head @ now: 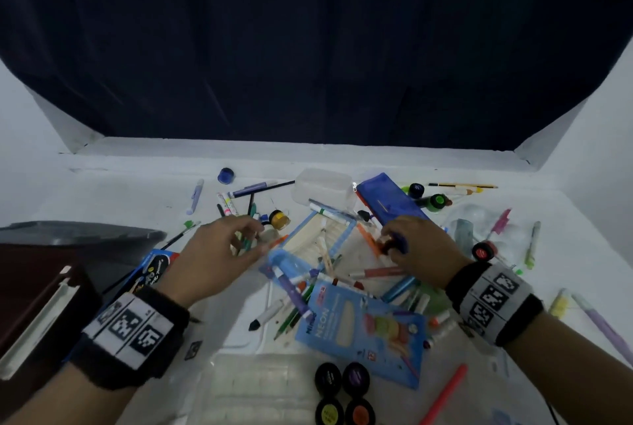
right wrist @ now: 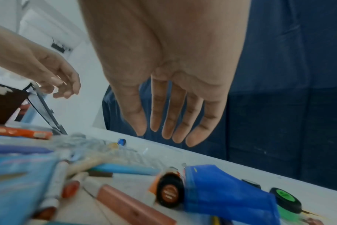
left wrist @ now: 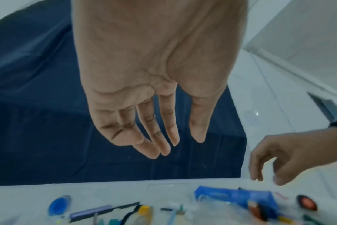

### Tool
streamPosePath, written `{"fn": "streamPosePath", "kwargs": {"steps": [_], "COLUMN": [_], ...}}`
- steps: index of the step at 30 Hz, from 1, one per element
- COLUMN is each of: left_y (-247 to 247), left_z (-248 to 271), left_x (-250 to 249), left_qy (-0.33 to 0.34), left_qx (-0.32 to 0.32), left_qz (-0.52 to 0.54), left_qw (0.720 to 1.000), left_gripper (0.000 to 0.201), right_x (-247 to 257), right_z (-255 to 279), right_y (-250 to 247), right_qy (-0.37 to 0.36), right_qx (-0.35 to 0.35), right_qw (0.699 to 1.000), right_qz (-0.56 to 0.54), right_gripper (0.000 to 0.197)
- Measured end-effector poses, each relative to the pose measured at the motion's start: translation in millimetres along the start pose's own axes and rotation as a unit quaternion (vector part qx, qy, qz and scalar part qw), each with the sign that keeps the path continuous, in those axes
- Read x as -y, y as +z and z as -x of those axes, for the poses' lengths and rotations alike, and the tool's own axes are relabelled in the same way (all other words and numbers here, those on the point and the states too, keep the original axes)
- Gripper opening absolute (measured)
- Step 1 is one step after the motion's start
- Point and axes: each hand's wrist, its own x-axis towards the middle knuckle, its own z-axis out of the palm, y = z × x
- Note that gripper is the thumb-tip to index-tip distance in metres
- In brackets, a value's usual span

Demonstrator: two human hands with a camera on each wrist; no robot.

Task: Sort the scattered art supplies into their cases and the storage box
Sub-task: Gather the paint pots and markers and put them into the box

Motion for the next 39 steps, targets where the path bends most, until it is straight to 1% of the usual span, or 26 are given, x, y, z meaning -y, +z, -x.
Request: {"fn": "streamPosePath", "kwargs": {"steps": [3,5,7,9,10,11,12,14,15,16,18,20,23,26,28,29,32,33,35,37,39], "left_y": [10,21,30,37,40,43,46,50,52,53,54,51,40,25,14,9,-5,-9,-17,-21,-20], "left_z": [-39,-59,-75,-86,-90,-93,-96,-99,-100,-100,-99,-97,-90,-75,-60,-52,-22,-10,15,40,62], "left_x": [22,36,49,56,58,60,60,61,60,60,57,53,51,46,40,38,28,21,4,-10,-15], "left_qy": [-0.033,-0.042,-0.038,-0.038,-0.034,-0.031,-0.036,-0.041,-0.038,-0.039,-0.043,-0.042,-0.047,-0.051,-0.049,-0.049,-0.067,-0.071,-0.077,-0.081,-0.080], "left_qx": [0.042,0.072,0.092,0.107,0.113,0.119,0.126,0.132,0.133,0.133,0.128,0.120,0.098,0.042,0.009,-0.003,-0.015,-0.018,-0.023,-0.020,-0.015], "left_qz": [-0.052,-0.065,-0.081,-0.092,-0.096,-0.104,-0.112,-0.126,-0.132,-0.135,-0.132,-0.121,-0.118,-0.092,-0.041,-0.011,0.111,0.168,0.269,0.315,0.323], "left_qw": [0.997,0.994,0.992,0.989,0.988,0.987,0.985,0.982,0.982,0.981,0.982,0.984,0.987,0.994,0.998,0.999,0.992,0.983,0.960,0.945,0.943], "left_gripper": [0.030,0.037,0.043,0.056,0.062,0.064,0.059,0.034,0.026,0.021,0.020,0.022,0.027,0.021,0.018,0.021,0.028,0.030,0.033,0.034,0.034], "right_x": [-10,-13,-15,-18,-20,-22,-24,-22,-21,-19,-16,-14,-5,12,26,32,53,60,73,86,98], "right_z": [-16,-23,-28,-30,-32,-34,-36,-37,-36,-36,-32,-28,-19,-5,8,14,35,42,54,66,75], "right_y": [4,6,7,9,11,14,16,16,16,16,16,15,9,-1,-5,-6,-8,-9,-9,-7,-2], "right_qy": [0.016,0.024,0.028,0.031,0.029,0.029,0.027,0.030,0.028,0.022,0.010,0.011,0.002,-0.011,-0.002,0.007,0.012,0.012,0.013,0.005,0.011], "right_qx": [0.047,0.063,0.073,0.089,0.095,0.098,0.099,0.103,0.108,0.111,0.106,0.083,0.029,-0.021,-0.056,-0.065,-0.064,-0.055,-0.017,0.019,0.048], "right_qw": [0.998,0.996,0.995,0.993,0.993,0.993,0.993,0.991,0.989,0.987,0.983,0.987,0.996,1.000,0.994,0.987,0.969,0.959,0.927,0.898,0.863], "right_qz": [0.040,0.056,0.060,0.064,0.063,0.062,0.064,0.079,0.095,0.116,0.146,0.135,0.079,-0.012,-0.097,-0.146,-0.238,-0.276,-0.374,-0.439,-0.503], "right_gripper": [0.036,0.041,0.040,0.037,0.035,0.031,0.026,0.016,0.015,0.017,0.021,0.020,0.013,0.016,0.019,0.021,0.025,0.025,0.031,0.035,0.030]}}
